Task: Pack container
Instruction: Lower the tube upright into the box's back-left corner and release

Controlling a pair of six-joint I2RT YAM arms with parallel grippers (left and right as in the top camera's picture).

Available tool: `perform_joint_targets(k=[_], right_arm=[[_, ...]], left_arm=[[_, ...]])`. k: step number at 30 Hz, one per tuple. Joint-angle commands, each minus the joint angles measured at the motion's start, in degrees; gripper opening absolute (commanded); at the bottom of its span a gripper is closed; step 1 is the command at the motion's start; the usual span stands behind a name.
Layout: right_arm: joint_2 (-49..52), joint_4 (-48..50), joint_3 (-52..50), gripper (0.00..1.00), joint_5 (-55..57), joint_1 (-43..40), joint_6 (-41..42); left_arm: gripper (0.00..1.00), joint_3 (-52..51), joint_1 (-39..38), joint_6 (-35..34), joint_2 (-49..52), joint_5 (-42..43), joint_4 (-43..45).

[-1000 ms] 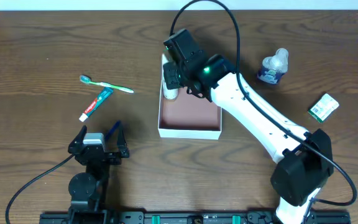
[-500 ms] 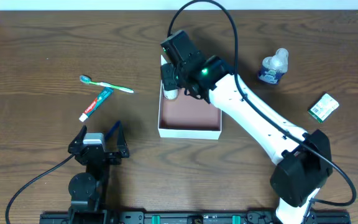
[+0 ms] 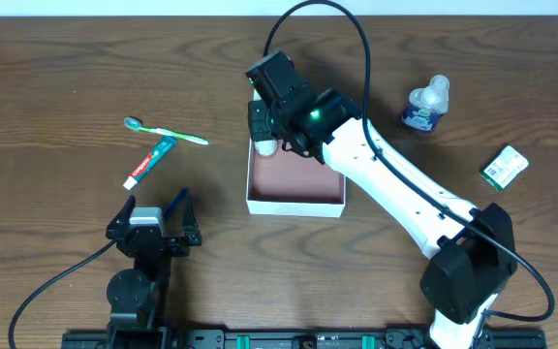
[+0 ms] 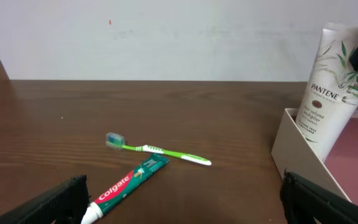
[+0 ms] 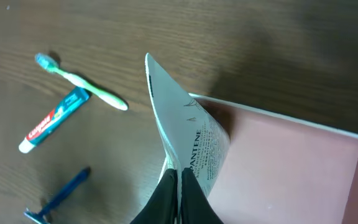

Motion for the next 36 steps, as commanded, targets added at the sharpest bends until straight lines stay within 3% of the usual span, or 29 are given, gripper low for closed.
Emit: perform_joint_targets(k=[1,36], right_arm=[[-0.7,0.1,1.2,0.01,1.4,0.5,5.1],[-0.7,-3.3,1.2,0.03,2.8,0.6,22.4]], left_arm=[[0.98,-1.2,0.3,0.8,-0.3,-0.5,-2.1],[0.98,-1.2,0.3,0.8,-0.3,-0.5,-2.1]])
